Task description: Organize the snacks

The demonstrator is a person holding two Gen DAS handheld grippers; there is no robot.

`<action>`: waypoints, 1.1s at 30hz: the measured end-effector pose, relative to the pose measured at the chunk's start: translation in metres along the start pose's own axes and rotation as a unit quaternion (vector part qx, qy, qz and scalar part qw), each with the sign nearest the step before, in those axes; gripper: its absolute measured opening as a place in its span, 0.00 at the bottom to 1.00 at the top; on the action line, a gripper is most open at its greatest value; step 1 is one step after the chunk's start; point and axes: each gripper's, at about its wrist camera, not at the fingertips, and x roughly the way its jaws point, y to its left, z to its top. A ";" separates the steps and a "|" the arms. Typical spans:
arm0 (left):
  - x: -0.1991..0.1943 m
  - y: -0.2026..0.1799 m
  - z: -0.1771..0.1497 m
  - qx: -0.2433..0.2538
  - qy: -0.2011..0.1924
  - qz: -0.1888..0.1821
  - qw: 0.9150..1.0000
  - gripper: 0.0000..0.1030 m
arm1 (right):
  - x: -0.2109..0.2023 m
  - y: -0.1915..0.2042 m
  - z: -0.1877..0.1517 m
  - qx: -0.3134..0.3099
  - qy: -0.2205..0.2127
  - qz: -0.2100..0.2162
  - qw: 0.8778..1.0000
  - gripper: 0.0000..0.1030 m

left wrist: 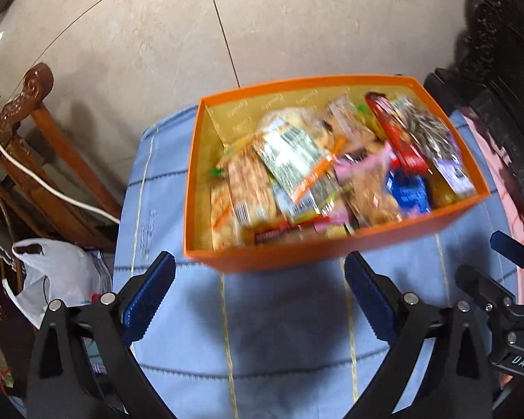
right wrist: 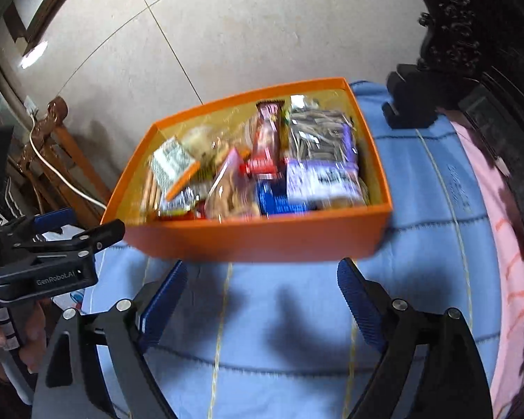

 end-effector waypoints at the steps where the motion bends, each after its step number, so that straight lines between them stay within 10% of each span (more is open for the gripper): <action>1: -0.006 -0.003 -0.005 0.000 0.000 -0.004 1.000 0.93 | -0.005 0.001 -0.003 -0.001 -0.001 0.000 1.000 0.86; 33: -0.093 0.005 -0.075 -0.031 -0.028 -0.042 0.998 0.96 | -0.100 0.031 -0.047 -0.038 -0.056 -0.015 0.998 0.89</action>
